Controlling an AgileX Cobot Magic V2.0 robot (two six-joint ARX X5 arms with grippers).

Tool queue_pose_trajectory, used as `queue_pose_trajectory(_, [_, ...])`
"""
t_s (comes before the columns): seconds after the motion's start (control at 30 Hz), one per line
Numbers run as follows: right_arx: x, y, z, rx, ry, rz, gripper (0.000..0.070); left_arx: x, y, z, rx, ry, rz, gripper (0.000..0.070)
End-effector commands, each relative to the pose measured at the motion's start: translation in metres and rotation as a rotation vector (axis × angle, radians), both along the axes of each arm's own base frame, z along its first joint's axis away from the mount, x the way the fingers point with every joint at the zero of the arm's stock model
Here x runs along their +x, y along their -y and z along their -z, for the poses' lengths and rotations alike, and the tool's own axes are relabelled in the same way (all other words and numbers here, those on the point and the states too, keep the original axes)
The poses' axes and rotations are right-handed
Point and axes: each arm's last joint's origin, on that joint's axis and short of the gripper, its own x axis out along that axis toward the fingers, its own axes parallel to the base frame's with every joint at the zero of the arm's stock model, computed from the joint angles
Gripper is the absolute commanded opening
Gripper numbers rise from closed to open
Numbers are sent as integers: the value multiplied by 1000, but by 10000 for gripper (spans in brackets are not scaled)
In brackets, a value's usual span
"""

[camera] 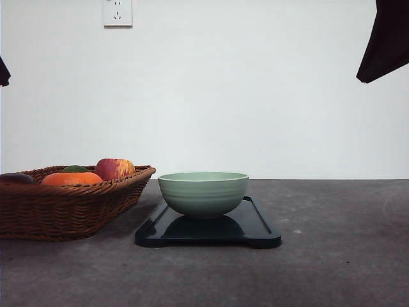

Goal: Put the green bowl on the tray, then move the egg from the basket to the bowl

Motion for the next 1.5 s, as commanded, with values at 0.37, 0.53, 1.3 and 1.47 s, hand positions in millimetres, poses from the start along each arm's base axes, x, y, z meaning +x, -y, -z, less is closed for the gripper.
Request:
queue_pose_trajectory(0.37, [1, -1, -3, 3, 18, -10, 17, -2, -25, 2, -46, 183, -149, 0])
queue_pose_trajectory(0.53, [0, -1, -3, 3, 19, -10, 17, -9, -42, 33, -21, 316, -241, 0])
queue_pose_trajectory(1.3, [0, -1, -3, 3, 19, -10, 17, -19, -63, 126, -28, 466, -431, 0])
queue_pose_trajectory(1.47, [0, -1, -3, 3, 19, -10, 17, -19, -63, 126, -28, 466, -431, 0])
